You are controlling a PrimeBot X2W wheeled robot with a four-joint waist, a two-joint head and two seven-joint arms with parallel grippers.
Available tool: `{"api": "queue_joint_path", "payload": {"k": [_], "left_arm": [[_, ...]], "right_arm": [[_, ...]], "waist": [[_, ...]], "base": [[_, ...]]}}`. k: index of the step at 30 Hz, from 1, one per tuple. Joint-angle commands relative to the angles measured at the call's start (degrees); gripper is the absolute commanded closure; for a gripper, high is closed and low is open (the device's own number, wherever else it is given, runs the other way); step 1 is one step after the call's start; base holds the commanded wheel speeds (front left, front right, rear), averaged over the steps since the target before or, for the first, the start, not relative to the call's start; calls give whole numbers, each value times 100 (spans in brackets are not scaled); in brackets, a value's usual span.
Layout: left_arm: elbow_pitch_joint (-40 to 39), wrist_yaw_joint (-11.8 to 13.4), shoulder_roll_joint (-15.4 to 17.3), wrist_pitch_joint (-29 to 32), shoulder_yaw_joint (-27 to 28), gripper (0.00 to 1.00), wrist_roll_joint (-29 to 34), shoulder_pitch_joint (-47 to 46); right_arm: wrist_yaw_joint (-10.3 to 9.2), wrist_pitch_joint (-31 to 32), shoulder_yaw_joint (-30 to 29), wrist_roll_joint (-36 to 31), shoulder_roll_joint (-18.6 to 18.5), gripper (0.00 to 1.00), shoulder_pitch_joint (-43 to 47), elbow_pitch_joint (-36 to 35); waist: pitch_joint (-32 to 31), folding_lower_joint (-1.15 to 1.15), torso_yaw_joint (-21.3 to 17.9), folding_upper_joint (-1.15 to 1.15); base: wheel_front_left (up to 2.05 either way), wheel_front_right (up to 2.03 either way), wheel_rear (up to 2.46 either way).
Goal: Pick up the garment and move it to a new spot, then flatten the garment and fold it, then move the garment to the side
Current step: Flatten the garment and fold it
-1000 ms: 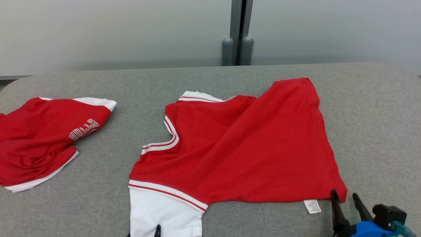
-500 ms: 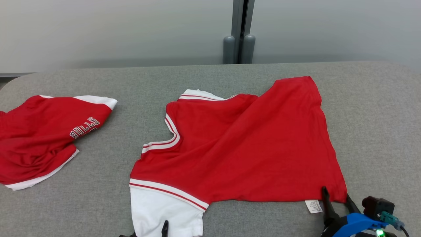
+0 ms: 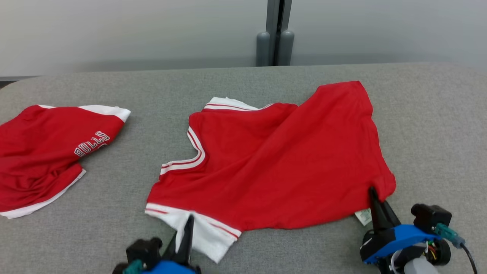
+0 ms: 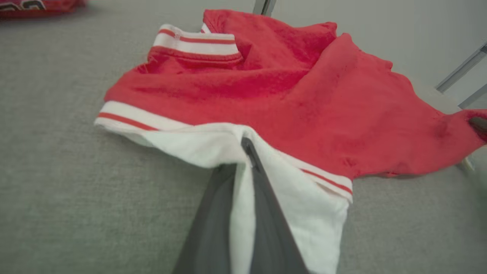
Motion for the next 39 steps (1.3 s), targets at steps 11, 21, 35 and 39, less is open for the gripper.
{"api": "queue_joint_path", "payload": {"k": [11,21,35,39], "left_arm": [[-737,-14,361,260,79,100,-919,-2242],[154,-4,668,1157,338,100,-1545,-6069],[1818,-9,314,882,-84,100,-1222,-10057],[2089,-11,229,687,-387,100,-1296,-10423]], "right_arm": [[3,-2,575,-15,-560,100,-1601,-560],[3,538,848,938,-882,100,-5300,629],[3,624,731,1531,-1370,100,-8640,1818],[3,559,938,1580,-1386,100,-8905,1999]], "waist": [[618,0,-132,-2],[1918,0,-302,-2],[2589,0,-257,-2],[2630,0,-241,-2]], "base": [[0,0,0],[0,0,0],[0,0,0],[0,0,0]]}}
